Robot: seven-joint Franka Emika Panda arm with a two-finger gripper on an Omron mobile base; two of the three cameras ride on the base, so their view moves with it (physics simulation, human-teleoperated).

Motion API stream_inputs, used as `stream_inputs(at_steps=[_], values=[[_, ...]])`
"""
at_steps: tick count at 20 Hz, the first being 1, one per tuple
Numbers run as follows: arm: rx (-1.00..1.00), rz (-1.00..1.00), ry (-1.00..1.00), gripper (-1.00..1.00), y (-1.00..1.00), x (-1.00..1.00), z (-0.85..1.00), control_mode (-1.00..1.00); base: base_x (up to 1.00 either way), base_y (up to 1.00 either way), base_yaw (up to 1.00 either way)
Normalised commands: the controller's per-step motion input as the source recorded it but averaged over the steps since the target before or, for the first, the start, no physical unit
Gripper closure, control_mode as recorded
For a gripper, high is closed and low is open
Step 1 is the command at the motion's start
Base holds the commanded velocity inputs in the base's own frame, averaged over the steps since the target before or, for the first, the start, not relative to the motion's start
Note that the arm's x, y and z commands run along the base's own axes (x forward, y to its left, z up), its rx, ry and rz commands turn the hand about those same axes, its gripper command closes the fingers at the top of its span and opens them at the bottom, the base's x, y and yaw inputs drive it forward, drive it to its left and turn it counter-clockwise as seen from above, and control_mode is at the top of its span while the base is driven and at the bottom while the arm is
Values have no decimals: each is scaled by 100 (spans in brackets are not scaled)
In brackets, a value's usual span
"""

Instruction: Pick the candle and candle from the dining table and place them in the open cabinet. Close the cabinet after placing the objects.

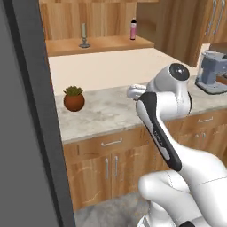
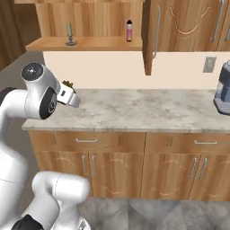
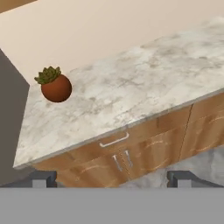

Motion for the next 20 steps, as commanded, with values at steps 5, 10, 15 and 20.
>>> stream_inputs(at_steps=[5, 10, 15, 20], values=[[0, 0, 0, -100, 0, 0, 0, 100, 0, 7, -99], [0, 0, 0, -100, 0, 0, 0, 100, 0, 6, -98], [0, 0, 0, -100, 0, 0, 0, 100, 0, 7, -99], [0, 0, 0, -100, 0, 0, 0, 100, 0, 6, -100]])
